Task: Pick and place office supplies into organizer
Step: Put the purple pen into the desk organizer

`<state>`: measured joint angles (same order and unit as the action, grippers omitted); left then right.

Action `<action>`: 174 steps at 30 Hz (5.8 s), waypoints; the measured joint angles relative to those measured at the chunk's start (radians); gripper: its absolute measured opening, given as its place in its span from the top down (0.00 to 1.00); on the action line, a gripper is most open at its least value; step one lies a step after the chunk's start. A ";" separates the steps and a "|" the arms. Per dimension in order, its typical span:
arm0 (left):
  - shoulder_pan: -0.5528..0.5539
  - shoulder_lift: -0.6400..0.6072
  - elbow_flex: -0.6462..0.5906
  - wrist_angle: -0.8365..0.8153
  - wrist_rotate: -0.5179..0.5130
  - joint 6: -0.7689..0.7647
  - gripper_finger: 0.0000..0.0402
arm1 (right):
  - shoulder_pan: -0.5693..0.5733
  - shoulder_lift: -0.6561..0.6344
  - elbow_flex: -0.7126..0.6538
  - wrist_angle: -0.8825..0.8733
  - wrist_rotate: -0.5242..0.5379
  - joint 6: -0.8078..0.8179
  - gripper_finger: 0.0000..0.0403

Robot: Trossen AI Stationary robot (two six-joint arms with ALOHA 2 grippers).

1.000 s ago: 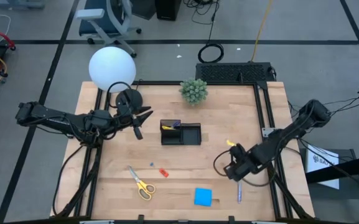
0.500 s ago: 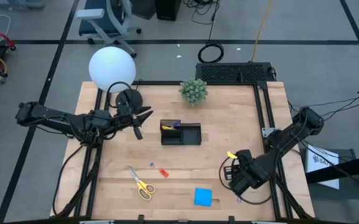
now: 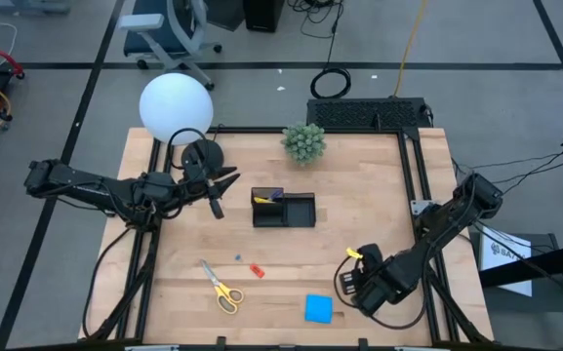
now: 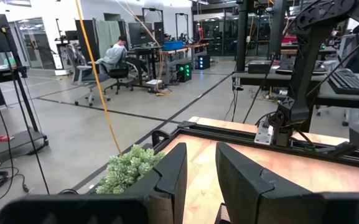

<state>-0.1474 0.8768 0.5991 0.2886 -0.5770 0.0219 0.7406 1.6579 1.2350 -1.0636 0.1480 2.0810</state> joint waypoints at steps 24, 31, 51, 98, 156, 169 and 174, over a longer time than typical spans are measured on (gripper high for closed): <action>0.000 0.000 0.000 0.000 0.000 0.000 0.77 | -0.027 0.075 0.000 -0.055 -0.231 0.092 0.62; 0.000 0.000 0.000 0.000 0.000 0.000 0.78 | -0.040 0.084 -0.048 -0.001 -0.230 0.085 0.62; 0.000 0.000 0.000 0.000 0.000 0.000 0.78 | -0.012 0.050 -0.284 0.319 -0.225 0.188 0.62; 0.000 0.000 0.000 0.000 0.000 0.000 0.78 | -0.013 -0.062 -0.323 0.324 -0.077 -0.005 0.94; 0.000 0.000 0.000 -0.037 0.193 -0.225 0.77 | -0.428 -0.318 -0.317 1.476 0.365 -2.018 0.94; -0.005 0.103 0.000 -0.038 0.240 -0.195 0.53 | -0.536 -0.269 -0.317 1.645 0.184 -2.078 0.94; -0.005 0.181 0.000 0.064 0.287 -0.155 0.38 | -0.571 -0.245 -0.317 1.664 0.161 -2.076 0.94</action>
<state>-0.1524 1.0574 0.5991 0.3525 -0.2896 -0.1332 0.1692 1.4124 0.9180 0.6001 0.3092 0.0053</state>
